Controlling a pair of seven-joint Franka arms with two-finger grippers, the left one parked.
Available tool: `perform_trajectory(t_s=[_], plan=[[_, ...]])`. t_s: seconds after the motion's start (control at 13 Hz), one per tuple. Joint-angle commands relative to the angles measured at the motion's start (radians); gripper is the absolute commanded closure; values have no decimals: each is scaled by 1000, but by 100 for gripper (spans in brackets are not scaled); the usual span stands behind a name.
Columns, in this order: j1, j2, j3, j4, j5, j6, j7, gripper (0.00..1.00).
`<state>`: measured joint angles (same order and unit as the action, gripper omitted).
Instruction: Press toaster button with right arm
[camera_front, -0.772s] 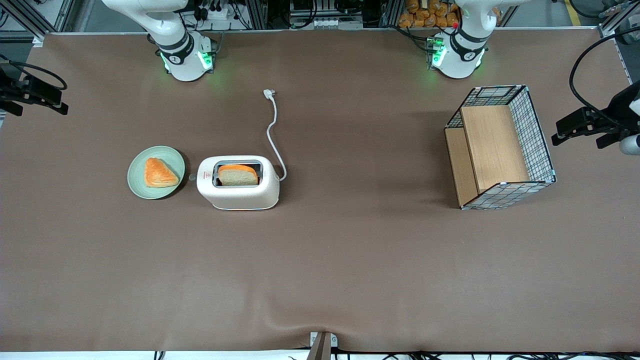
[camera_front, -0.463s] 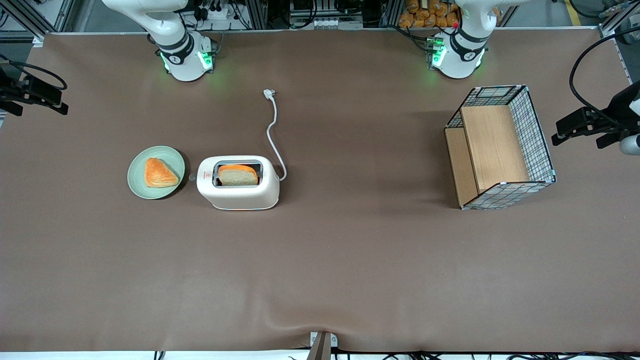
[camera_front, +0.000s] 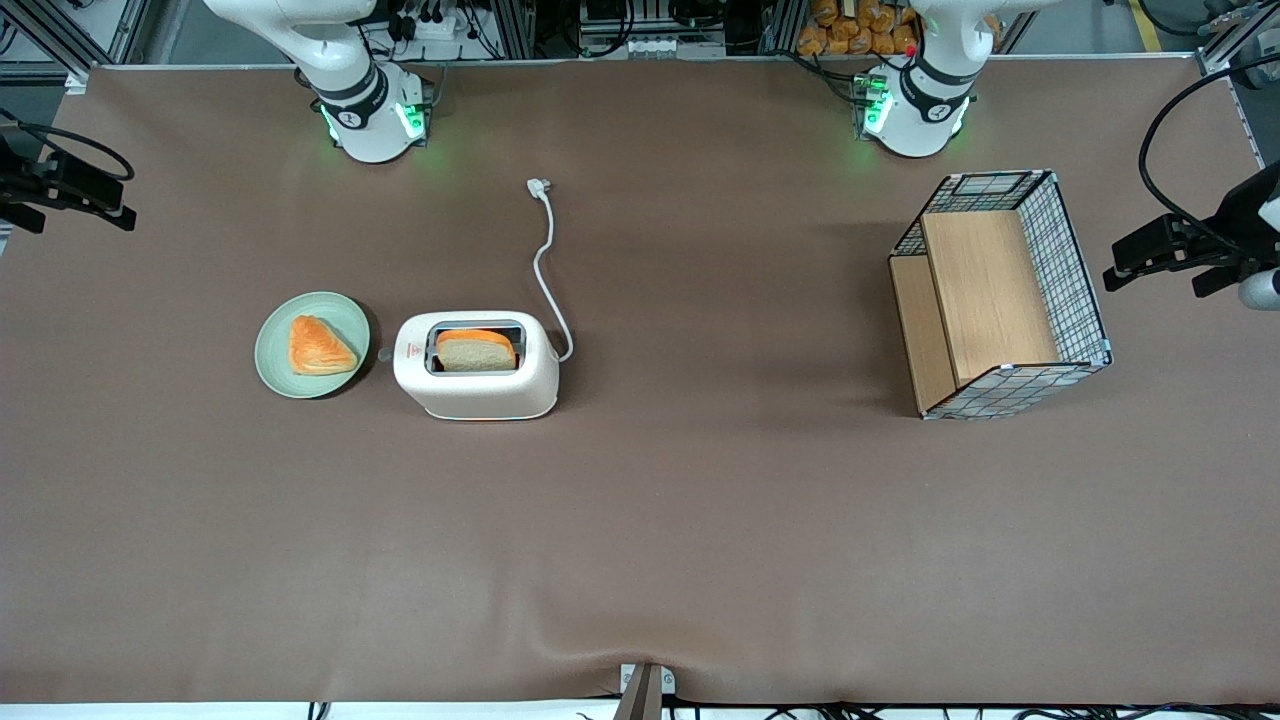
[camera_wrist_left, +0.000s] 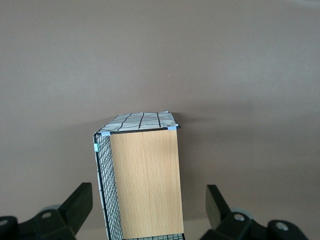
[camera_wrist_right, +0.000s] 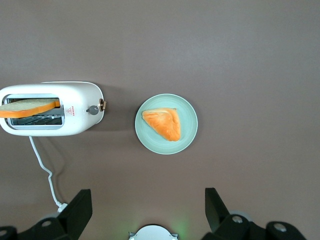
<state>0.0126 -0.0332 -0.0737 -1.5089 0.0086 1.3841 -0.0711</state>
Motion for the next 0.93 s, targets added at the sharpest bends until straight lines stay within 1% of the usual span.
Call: perform_trajectory(t_s=[0.0,0.39,0.69,0.85], plan=[[-5,6,2,21,-15,-10,-3,0],[6,13,8,19,-15,-10,-3,0],[38,29,8,19,-3,3,-1,0],[40,29,8,19,56,4,-1,0]])
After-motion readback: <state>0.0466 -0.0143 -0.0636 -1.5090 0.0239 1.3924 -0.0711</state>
